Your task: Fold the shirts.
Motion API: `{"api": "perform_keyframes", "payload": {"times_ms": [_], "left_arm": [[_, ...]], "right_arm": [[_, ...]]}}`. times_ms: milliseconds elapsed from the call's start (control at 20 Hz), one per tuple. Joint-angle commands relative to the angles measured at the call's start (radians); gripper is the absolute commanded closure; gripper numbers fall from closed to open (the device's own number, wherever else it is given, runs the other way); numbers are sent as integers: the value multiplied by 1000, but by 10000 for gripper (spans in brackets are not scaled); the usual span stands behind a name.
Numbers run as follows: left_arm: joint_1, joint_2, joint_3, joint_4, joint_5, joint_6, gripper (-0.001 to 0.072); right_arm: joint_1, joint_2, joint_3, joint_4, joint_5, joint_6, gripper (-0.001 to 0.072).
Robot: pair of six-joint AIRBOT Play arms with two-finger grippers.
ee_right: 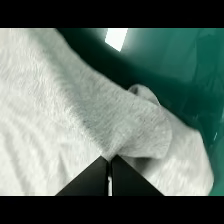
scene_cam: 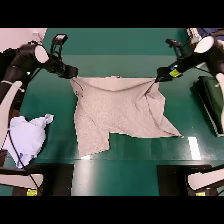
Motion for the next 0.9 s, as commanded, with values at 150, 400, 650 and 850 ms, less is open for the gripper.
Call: {"api": "perform_keyframes", "payload": {"times_ms": [150, 400, 650, 850], "left_arm": [[35, -75, -6, -10, 124, -11, 323], [145, 18, 28, -47, -182, 47, 322], [206, 201, -207, -228, -285, 146, 322], [206, 333, -539, -323, -235, 150, 321]], "right_arm": [[4, -200, 184, 4, -36, -5, 396], [-61, -113, 239, 4, 93, -5, 309], [-127, 52, 179, 5, 187, -25, 309], [-169, 223, -47, 6, 199, -33, 309]]}}
